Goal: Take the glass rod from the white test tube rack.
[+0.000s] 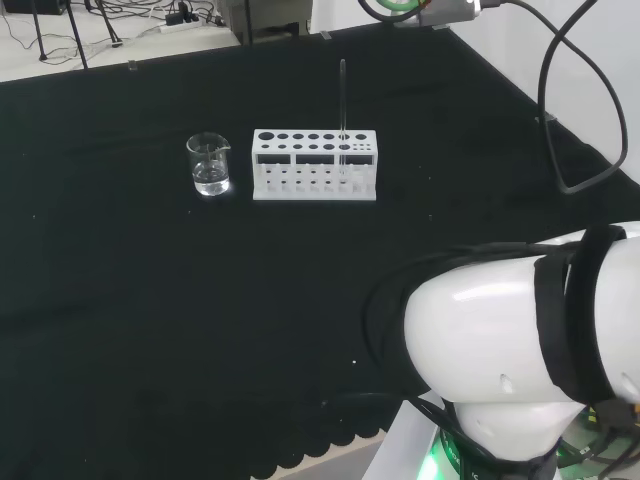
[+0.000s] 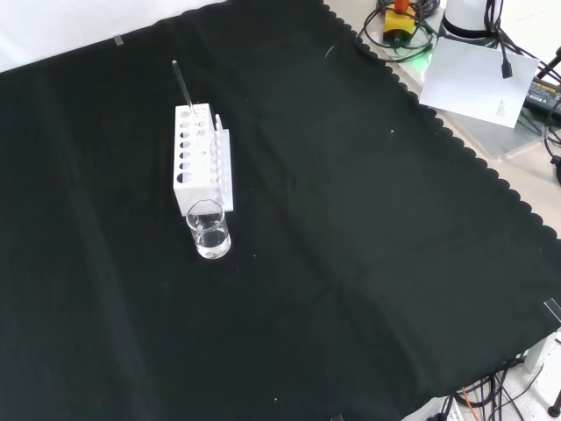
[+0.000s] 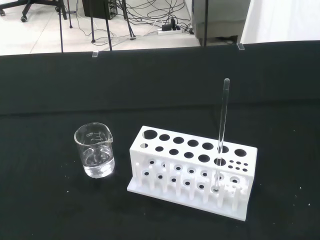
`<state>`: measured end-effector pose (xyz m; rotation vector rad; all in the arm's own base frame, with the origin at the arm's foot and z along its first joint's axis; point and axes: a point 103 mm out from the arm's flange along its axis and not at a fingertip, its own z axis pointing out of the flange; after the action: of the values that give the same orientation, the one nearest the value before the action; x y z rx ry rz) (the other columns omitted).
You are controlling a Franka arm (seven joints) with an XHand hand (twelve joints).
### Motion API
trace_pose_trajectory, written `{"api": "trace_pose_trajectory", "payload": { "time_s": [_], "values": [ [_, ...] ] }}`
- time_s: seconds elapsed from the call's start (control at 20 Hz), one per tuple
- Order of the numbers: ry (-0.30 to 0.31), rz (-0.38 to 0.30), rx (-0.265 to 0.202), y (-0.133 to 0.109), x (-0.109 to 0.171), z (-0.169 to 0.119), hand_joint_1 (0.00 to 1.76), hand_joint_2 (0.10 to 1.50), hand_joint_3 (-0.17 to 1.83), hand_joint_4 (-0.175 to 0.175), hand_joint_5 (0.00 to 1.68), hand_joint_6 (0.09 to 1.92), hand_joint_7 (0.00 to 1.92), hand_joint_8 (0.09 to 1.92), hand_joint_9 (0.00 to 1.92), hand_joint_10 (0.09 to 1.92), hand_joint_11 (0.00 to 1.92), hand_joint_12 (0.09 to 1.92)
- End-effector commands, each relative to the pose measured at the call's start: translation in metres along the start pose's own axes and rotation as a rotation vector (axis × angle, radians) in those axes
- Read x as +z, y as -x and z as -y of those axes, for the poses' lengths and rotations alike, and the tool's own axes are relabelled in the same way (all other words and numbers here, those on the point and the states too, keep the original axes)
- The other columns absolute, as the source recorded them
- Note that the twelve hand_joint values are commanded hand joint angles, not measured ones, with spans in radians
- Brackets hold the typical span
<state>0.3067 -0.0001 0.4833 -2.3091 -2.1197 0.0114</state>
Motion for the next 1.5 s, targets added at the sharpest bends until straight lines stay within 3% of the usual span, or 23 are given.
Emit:
{"api": "trace_pose_trajectory", "payload": {
  "time_s": [0.05,0.9,1.15,1.5],
  "values": [
    [0.008,0.01,-0.002,0.0,0.001,-0.001,0.74,0.81,0.7,-0.175,0.06,0.09,0.0,0.58,0.0,0.73,0.0,1.19],
    [0.002,0.006,0.014,0.015,0.008,-0.011,0.72,0.87,0.63,-0.175,0.07,0.09,0.0,0.66,0.01,0.86,0.0,1.31],
    [0.001,-0.01,0.025,0.035,0.009,-0.038,0.71,0.87,0.63,-0.175,0.08,0.09,0.0,0.73,0.03,0.89,0.0,1.34],
    [0.02,-0.019,0.035,0.044,0.012,-0.072,0.71,0.88,0.63,-0.175,0.09,0.09,0.0,0.79,0.05,0.9,0.0,1.37]
  ]
}}
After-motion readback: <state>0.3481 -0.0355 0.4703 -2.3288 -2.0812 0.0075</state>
